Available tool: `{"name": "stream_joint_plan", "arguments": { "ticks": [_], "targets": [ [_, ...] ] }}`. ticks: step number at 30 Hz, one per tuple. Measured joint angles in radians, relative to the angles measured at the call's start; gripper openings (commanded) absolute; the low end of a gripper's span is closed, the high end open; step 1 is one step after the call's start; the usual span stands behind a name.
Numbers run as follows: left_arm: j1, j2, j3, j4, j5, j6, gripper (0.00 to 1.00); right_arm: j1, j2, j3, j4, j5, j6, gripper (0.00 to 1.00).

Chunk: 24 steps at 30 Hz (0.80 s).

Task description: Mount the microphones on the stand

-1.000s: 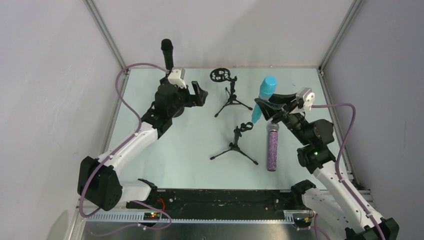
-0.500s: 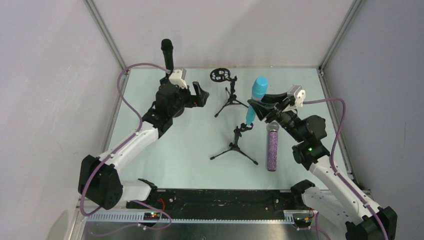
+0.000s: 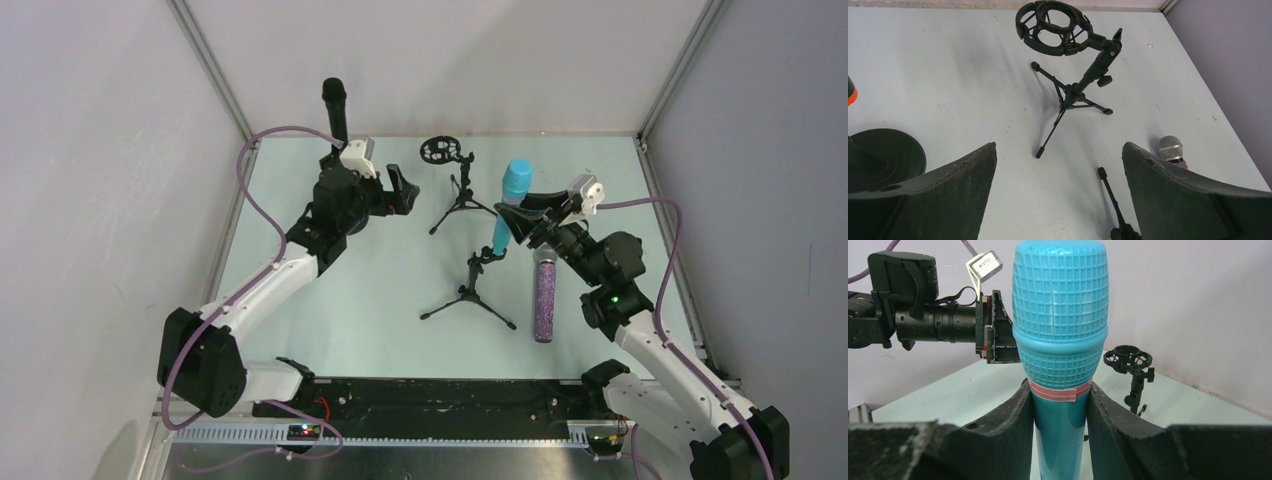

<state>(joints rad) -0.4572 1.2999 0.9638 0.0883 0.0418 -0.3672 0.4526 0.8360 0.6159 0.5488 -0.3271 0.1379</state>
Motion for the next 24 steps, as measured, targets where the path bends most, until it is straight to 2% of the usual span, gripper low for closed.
{"name": "stream_joint_plan", "arguments": {
  "ticks": [24],
  "targets": [
    [-0.003,0.002,0.000,0.000,0.016,0.000,0.98,0.000,0.000,-0.074,0.047,0.023,-0.027,0.00]
  ]
}}
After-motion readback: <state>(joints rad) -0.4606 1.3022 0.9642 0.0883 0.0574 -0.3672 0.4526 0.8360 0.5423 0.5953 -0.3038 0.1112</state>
